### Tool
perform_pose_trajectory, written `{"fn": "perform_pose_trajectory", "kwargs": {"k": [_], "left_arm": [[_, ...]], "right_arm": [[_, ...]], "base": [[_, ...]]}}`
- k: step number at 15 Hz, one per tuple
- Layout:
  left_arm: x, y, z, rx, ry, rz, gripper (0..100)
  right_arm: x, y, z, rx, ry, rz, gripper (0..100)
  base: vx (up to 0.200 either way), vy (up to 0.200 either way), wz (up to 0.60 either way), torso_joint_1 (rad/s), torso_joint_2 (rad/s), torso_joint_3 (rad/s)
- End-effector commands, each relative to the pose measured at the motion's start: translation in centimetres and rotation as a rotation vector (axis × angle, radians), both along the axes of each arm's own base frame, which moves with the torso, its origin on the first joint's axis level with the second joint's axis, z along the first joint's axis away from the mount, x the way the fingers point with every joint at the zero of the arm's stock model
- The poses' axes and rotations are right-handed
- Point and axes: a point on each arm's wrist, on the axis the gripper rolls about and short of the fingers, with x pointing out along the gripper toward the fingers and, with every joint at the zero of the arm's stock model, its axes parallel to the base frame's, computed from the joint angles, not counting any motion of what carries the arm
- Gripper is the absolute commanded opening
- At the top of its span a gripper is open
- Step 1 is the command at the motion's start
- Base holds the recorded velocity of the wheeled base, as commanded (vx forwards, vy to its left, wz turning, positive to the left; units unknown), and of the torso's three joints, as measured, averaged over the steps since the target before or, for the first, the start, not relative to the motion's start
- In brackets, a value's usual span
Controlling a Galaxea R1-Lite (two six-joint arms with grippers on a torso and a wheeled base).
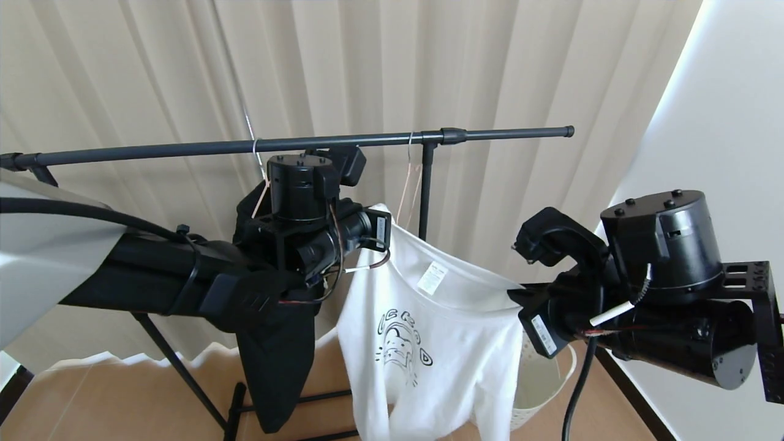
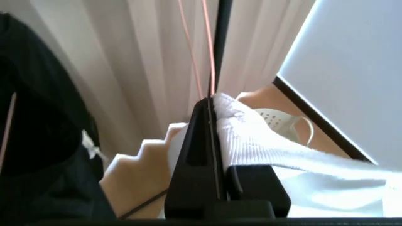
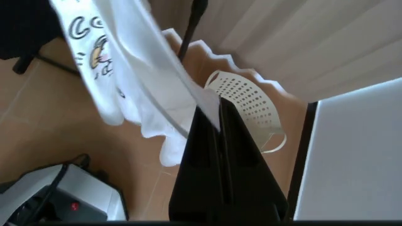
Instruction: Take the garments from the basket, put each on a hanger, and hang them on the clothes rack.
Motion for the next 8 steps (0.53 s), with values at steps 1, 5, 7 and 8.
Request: {"fn": "perform_pose_trajectory", "kwargs": {"k": [1,5,7,8], "left_arm": [[1.8,-0.3,-0.5,0.003,-0.013,-0.038,0],[2.5,-0.2,0.3,0.016,-0.062,-0.2,0],[2.8,-0.2,0.3,0.006,-0.062,-0.258,0],[2.8,-0.3,0.2,0.005,-0.06,-0.271,0]], "right_arm": [[-1.9,2.9,-0.5,0.039,0.048,0.083,0],[-3.0,6.5,-1.0,0.129,0.125,0.105,0],[-3.1,7.7,-0.6,0.206,0.145,0.085,0],[-3.0,7.8,-0.4,0.217,0.144,0.079,0]], "base": [[0.0,0.0,0.0,0.0,0.0,0.0],[0.0,0.0,0.0,0.0,0.0,0.0],[0.0,0.0,0.0,0.0,0.0,0.0],[0.0,0.0,0.0,0.0,0.0,0.0]]}}
